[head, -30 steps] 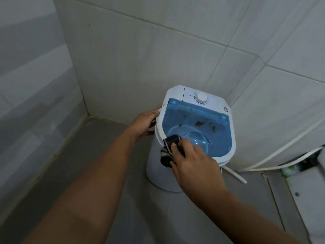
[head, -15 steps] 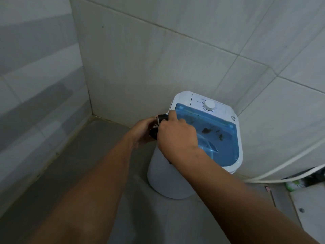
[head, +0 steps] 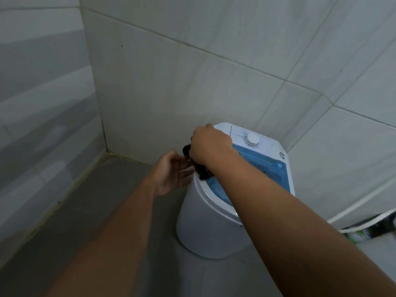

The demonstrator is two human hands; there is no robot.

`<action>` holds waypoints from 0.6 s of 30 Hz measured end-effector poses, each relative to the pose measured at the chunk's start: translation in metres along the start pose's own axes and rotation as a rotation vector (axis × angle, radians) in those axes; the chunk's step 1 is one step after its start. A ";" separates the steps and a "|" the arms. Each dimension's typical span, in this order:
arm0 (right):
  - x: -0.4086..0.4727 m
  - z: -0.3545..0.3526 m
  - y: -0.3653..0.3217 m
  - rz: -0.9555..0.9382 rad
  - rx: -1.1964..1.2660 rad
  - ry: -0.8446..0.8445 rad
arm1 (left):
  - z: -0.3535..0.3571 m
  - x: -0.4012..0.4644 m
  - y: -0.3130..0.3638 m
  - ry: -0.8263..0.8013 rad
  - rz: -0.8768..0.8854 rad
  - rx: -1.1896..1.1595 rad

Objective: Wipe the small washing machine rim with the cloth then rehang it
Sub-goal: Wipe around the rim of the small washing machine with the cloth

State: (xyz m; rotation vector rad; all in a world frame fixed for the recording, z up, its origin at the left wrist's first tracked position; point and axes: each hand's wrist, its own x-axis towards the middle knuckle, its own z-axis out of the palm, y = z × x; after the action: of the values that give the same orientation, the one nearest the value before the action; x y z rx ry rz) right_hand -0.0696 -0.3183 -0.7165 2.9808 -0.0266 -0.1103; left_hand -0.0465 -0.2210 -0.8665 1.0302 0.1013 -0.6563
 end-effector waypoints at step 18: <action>0.035 0.005 0.031 0.093 0.165 0.044 | -0.005 0.003 -0.004 -0.003 -0.031 -0.009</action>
State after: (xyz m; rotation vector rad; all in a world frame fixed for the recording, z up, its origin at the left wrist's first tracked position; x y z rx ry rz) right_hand -0.0352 -0.3510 -0.7193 3.1388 -0.1770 -0.0320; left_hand -0.0451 -0.2197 -0.8729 1.0202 0.1176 -0.6856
